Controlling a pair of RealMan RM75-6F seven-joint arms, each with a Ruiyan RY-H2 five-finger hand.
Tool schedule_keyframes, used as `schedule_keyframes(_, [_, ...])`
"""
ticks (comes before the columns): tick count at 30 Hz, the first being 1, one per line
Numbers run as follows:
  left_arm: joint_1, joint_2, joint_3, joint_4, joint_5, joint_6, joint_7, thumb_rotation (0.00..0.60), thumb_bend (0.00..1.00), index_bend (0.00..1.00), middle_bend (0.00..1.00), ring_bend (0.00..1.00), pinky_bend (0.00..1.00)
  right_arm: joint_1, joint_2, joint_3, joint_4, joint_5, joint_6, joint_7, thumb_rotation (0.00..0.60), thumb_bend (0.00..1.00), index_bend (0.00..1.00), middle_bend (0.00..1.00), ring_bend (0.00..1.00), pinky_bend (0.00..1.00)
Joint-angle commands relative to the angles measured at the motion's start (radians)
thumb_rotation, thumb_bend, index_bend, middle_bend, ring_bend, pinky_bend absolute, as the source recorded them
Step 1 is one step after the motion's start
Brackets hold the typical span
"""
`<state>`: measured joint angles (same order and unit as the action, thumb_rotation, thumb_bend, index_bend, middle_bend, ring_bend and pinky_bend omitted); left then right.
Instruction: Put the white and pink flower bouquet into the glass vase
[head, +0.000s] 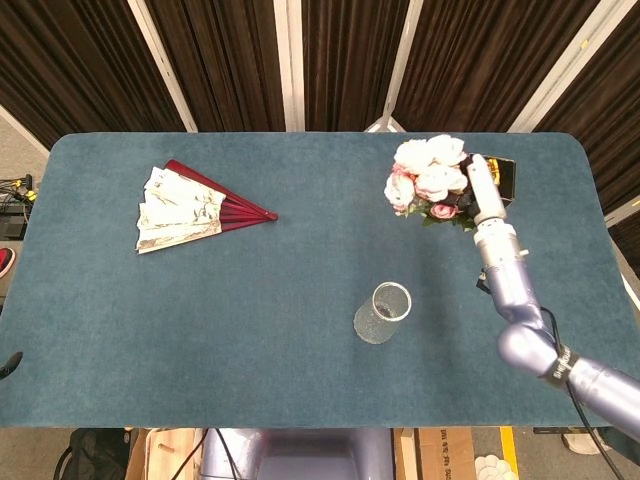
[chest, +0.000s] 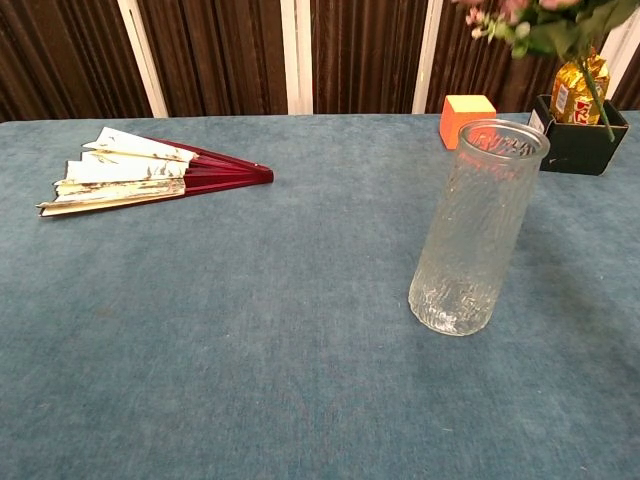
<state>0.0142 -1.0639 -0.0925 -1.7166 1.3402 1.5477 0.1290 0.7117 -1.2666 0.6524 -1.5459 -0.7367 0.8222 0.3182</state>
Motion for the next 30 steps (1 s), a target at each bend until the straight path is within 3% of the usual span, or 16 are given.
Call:
schedule_keyframes(1, [0.001, 0.005, 0.002, 0.002, 0.005, -0.001, -0.013, 0.6, 0.25, 0.11, 0.0, 0.0, 0.03, -0.064, 0.081, 0.076, -0.151, 0.047, 0.097, 0.04, 0.6, 0.5, 0.66, 0.57, 0.54, 0.14])
schedule_keyframes(4, [0.001, 0.01, 0.005, 0.004, 0.013, -0.003, -0.029, 0.6, 0.25, 0.11, 0.0, 0.0, 0.03, -0.101, 0.14, 0.144, -0.284, 0.132, 0.117, 0.1, 0.6, 0.5, 0.66, 0.57, 0.54, 0.14])
schedule_keyframes(13, [0.001, 0.021, 0.006, 0.013, 0.03, -0.003, -0.078, 0.6, 0.25, 0.11, 0.0, 0.0, 0.03, -0.114, 0.304, 0.281, -0.599, 0.454, 0.211, 0.108, 0.6, 0.5, 0.67, 0.57, 0.52, 0.14])
schedule_keyframes(22, [-0.001, 0.031, 0.001, 0.025, 0.024, -0.012, -0.115, 0.6, 0.25, 0.11, 0.0, 0.0, 0.03, -0.059, 0.367, 0.36, -0.699, 0.666, 0.254, 0.151, 0.6, 0.51, 0.67, 0.57, 0.52, 0.14])
schedule_keyframes(30, [0.005, 0.038, 0.0, 0.029, 0.026, -0.003, -0.14, 0.6, 0.25, 0.11, 0.0, 0.0, 0.03, -0.039, 0.364, 0.357, -0.76, 0.686, 0.289, 0.182, 0.6, 0.52, 0.67, 0.57, 0.51, 0.14])
